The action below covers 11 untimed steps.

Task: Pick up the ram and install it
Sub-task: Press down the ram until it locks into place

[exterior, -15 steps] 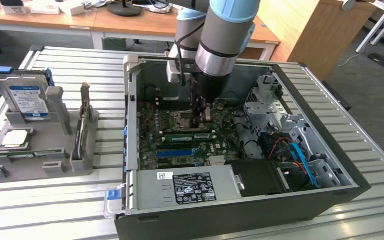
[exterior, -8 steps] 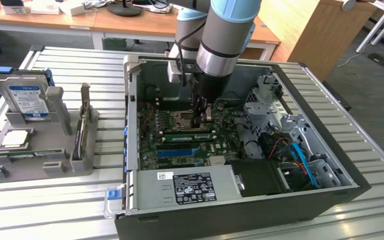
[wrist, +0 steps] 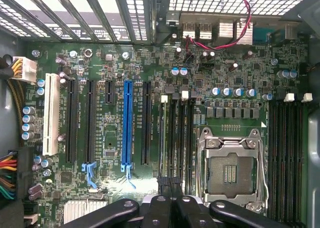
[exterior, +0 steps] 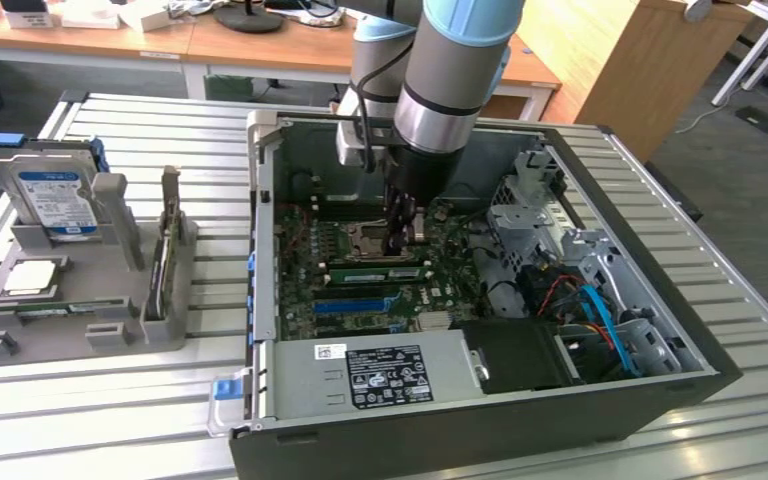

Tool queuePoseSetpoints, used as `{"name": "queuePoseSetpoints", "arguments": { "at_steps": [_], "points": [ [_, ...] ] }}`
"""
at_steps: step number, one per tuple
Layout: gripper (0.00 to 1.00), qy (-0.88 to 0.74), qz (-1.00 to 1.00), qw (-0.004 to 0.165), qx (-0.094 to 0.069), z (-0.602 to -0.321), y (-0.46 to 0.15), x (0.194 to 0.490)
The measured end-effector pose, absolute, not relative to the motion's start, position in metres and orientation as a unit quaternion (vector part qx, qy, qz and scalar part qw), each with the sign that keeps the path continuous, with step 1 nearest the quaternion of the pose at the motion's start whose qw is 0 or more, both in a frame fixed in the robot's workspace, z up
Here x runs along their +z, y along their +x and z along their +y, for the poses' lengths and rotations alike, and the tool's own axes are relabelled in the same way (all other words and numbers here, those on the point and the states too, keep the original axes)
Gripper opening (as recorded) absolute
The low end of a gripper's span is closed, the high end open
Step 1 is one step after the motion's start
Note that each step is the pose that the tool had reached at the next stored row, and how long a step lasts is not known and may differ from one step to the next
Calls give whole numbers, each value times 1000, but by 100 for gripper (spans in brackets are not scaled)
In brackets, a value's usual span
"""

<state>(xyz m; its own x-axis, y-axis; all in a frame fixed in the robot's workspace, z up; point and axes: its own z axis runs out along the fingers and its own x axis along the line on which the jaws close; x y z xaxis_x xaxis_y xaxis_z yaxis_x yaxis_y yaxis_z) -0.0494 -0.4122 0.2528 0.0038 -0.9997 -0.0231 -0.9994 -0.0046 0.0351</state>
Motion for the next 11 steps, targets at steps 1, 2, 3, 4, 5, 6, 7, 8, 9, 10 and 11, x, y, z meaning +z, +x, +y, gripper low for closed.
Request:
{"name": "queuePoseSetpoints", "arguments": {
  "at_steps": [1,2,3,4,5,6,7,8,9,10,11],
  "points": [
    [11,708,-705,4,-21,-412,-49,253],
    [11,708,-705,4,-21,-412,-49,253],
    [11,708,-705,4,-21,-412,-49,253],
    [11,708,-705,4,-21,-412,-49,253],
    [11,708,-705,4,-21,-412,-49,253],
    [11,708,-705,4,-21,-412,-49,253],
    [11,708,-705,4,-21,-412,-49,253],
    [11,708,-706,4,-21,-412,-49,253],
    [11,707,-707,4,-21,-412,-49,253],
    [11,705,-709,4,-21,-412,-49,253],
    [11,702,-712,4,-21,-412,-49,253]
  ]
}}
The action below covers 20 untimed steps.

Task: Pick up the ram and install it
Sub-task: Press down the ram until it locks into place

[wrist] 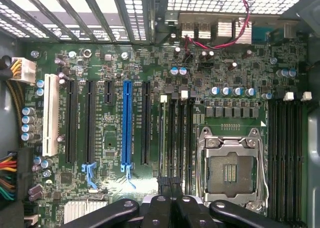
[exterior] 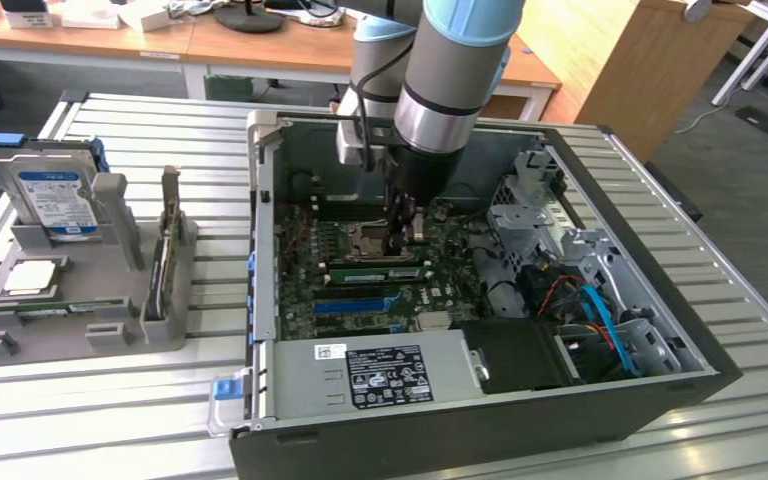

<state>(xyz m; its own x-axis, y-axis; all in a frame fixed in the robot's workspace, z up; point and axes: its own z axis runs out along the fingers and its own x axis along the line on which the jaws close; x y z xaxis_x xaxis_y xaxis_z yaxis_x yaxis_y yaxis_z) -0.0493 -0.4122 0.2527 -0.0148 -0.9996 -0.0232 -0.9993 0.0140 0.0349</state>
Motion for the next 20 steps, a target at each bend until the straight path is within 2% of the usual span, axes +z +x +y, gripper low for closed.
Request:
{"name": "queuePoseSetpoints", "arguments": {
  "at_steps": [20],
  "points": [
    [11,591,-807,2,-20,-412,-49,253]
  ]
}}
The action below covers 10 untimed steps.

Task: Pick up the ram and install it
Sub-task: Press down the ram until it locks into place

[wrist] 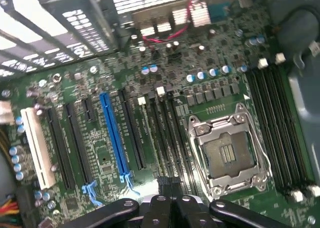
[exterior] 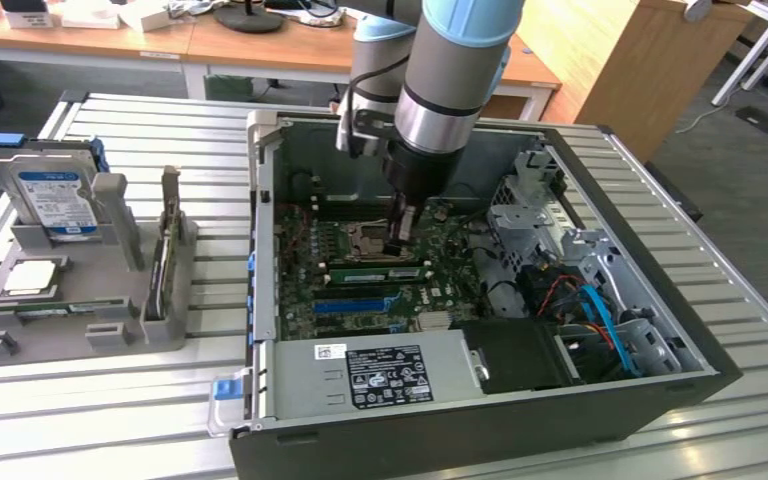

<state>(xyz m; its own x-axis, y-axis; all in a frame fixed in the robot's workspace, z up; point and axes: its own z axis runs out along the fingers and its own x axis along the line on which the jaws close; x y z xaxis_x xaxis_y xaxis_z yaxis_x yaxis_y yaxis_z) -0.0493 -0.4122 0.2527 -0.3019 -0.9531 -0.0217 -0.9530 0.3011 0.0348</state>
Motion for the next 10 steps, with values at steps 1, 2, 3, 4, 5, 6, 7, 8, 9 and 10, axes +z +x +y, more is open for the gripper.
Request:
{"name": "queuePoseSetpoints", "arguments": {
  "at_steps": [1,2,3,4,5,6,7,8,9,10],
  "points": [
    [11,584,-811,1,-20,-412,-49,253],
    [11,578,-816,1,-20,-412,-49,253],
    [11,571,-821,1,-20,-412,-49,253],
    [11,564,-826,1,-21,-412,-49,253],
    [11,556,-831,1,-21,-412,-49,253],
    [11,549,-835,1,-21,-412,-49,253],
    [11,542,-840,0,-21,-412,-49,253],
    [11,535,-844,0,-21,-412,-49,253],
    [11,528,-849,0,-21,-412,-49,253],
    [11,521,-854,0,-21,-412,-49,253]
  ]
}}
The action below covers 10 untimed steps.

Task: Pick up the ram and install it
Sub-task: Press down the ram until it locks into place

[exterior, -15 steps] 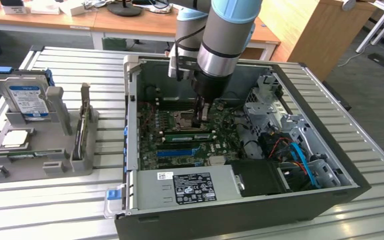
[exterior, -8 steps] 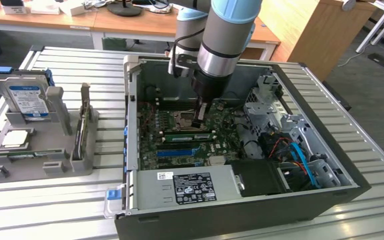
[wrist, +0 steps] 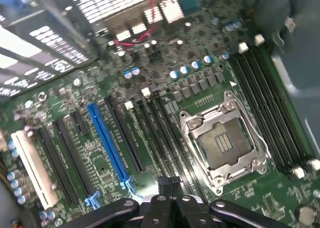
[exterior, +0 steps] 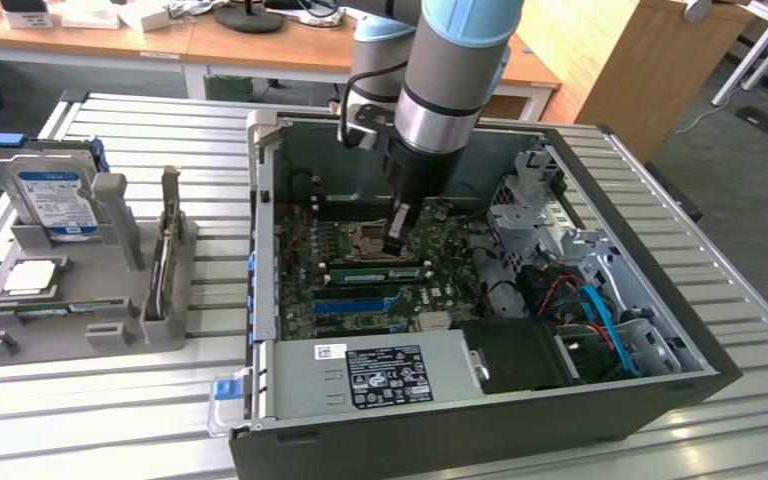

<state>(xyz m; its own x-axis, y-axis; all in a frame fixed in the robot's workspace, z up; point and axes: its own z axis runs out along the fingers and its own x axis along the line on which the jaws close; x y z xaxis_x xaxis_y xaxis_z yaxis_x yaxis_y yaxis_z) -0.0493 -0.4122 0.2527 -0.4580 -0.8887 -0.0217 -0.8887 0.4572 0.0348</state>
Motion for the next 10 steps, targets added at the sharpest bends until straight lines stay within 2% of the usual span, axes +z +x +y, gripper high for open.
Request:
{"name": "queuePoseSetpoints", "arguments": {
  "at_steps": [10],
  "points": [
    [11,-446,895,2,20,-412,-49,253]
  ]
}}
